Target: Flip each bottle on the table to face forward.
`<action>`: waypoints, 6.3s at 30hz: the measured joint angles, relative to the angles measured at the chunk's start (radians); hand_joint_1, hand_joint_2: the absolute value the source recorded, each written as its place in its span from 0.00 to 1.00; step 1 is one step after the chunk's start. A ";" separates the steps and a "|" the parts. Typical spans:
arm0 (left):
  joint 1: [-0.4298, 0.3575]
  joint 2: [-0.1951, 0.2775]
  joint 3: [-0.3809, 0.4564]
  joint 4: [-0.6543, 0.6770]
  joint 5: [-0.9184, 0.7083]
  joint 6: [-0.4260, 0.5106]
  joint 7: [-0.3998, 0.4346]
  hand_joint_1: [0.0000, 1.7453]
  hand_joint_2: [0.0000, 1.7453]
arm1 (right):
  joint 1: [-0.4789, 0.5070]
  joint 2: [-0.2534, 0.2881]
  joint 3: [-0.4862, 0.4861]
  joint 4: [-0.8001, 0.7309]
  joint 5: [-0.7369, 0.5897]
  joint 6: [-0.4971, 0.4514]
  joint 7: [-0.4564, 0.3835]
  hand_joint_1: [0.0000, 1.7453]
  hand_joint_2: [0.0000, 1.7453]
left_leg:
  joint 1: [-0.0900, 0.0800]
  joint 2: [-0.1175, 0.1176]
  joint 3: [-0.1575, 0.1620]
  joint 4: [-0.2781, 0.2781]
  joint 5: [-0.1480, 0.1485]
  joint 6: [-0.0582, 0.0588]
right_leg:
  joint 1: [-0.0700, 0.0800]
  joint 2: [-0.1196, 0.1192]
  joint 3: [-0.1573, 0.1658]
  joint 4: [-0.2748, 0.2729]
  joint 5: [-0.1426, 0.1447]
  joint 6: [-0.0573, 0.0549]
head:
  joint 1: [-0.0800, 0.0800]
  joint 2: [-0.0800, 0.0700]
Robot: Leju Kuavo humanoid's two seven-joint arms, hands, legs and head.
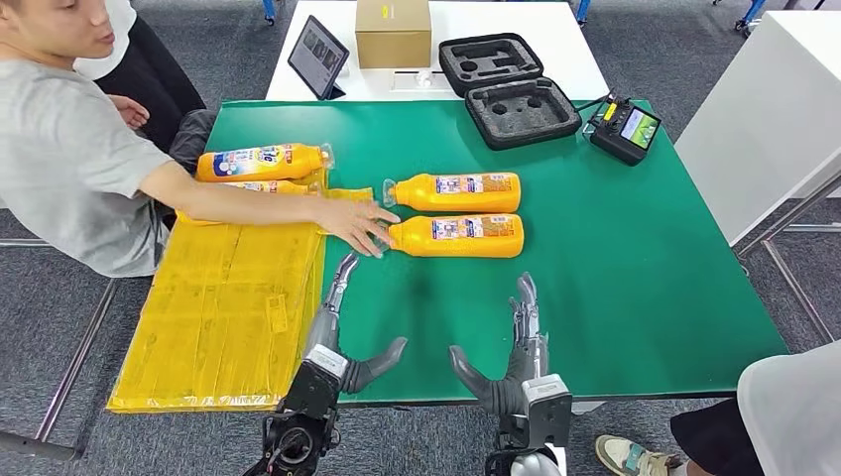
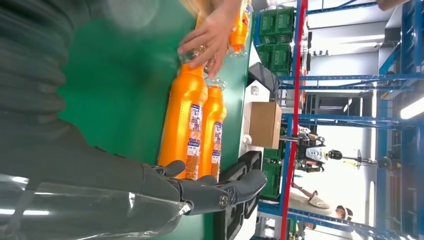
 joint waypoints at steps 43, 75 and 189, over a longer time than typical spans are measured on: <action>0.010 -0.016 0.001 -0.040 0.099 -0.082 -0.003 0.00 1.00 | -0.043 -0.021 0.019 0.030 0.261 -0.189 0.000 0.00 1.00 | 0.000 0.000 0.000 0.000 0.000 0.000 | 0.000 0.000 0.000 0.000 0.000 0.000 | 0.000 0.000; 0.026 -0.008 -0.023 -0.160 0.035 0.019 -0.005 0.00 1.00 | -0.127 0.011 -0.176 0.331 1.048 -0.190 0.171 0.00 1.00 | 0.000 -0.001 0.000 0.000 0.000 0.000 | 0.000 0.000 0.000 0.000 0.000 0.000 | 0.000 0.000; -0.136 -0.112 -0.054 0.322 0.358 -0.048 0.032 0.00 0.50 | -0.234 -0.012 -0.191 0.447 0.214 0.319 -0.001 1.00 1.00 | 0.001 0.003 0.012 0.000 -0.008 0.000 | 0.001 0.003 0.012 -0.002 -0.005 0.000 | 0.000 0.000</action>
